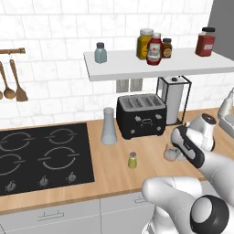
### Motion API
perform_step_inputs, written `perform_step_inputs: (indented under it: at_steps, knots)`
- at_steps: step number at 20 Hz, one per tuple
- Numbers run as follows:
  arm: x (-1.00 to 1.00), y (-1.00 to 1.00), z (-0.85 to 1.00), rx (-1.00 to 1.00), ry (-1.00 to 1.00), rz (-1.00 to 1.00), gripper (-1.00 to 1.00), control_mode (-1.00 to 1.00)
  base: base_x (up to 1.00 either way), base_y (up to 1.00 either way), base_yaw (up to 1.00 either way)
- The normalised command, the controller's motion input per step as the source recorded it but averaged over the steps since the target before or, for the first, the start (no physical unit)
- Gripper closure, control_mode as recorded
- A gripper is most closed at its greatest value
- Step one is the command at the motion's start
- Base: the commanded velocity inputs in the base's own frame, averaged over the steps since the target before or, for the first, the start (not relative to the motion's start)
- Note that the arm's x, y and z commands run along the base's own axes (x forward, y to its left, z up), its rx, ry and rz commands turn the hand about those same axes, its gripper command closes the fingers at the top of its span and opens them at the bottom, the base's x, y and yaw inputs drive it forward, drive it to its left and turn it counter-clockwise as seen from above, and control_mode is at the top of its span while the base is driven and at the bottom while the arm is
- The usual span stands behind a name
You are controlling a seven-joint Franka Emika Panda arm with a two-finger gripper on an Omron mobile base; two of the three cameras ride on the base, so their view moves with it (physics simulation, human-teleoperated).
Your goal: Put the shaker and condiment bottle from the counter next to their counterparts in the cabinet.
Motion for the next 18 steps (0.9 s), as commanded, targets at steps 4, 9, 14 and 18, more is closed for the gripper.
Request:
perform_step_inputs:
  at_steps: [4,9,14,18]
  knots:
    - [-0.06,0.00,0.29,0.00,-0.02,0.10,1.00,-1.00,0.00,0.00,0.00]
    - [-0.03,0.00,0.41,0.00,-0.02,0.08,1.00,-1.00,0.00,0.00,0.00]
    - [-0.02,0.00,0.51,0.00,-0.01,0.02,1.00,-1.00,0.00,0.00,0.00]
    - [0.00,0.00,0.53,-0.01,0.00,0.00,1.00,-1.00,0.00,0.00,0.00]
